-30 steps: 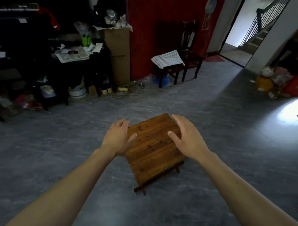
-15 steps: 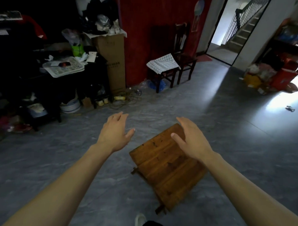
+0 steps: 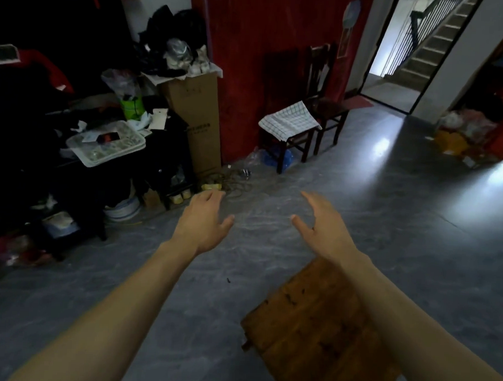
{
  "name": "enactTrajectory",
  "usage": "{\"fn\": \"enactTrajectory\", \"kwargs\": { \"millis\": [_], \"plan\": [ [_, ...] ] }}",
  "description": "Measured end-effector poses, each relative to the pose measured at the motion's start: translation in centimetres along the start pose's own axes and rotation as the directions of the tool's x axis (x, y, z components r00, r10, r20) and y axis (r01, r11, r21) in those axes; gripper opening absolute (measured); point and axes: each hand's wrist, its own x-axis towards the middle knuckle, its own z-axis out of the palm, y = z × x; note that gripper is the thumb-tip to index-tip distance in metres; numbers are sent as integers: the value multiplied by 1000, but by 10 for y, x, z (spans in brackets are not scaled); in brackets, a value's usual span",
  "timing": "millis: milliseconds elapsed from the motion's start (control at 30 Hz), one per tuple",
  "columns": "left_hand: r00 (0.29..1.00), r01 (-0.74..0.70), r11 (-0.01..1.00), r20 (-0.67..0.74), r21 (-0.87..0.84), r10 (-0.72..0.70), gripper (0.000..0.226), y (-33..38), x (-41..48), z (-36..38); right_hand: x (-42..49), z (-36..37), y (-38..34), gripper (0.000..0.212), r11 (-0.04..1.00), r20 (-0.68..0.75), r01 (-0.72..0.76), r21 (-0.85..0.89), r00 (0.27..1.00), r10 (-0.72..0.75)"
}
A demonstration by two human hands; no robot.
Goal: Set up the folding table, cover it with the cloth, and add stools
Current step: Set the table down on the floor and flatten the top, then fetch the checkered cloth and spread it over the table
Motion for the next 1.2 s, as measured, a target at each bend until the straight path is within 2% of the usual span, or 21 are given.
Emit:
{"fn": "enactTrajectory", "kwargs": {
  "millis": [167,300,467,600,767,967,1200],
  "plan": [
    [998,-52,999,18,-13,53,67,-42,80,-10,76,17,-13,65,999,28,-31,-17,999,32],
    [992,-122,992,35,-19,122,67,-85,150,-12,145,40,-32,63,997,-15,-67,-42,998,66],
    [989,-133,989,58,-70,137,67,-155,239,-38,230,68,-67,66,990,-22,-122,-74,992,120],
    [985,-172,984,1,-48,172,65,-197,320,-63,295,82,-91,64,988,-69,-132,-75,990,126],
    [969,-246,967,20,-70,248,62,-200,401,-58,366,93,-87,62,985,-87,-164,-61,984,158],
    [955,-283,959,86,-16,283,62,-196,511,-20,467,108,-35,63,975,-117,-224,-10,968,221],
    [942,-315,947,100,-65,320,51,-138,656,6,584,70,41,64,970,-145,-241,-17,961,236]
  ]
}}
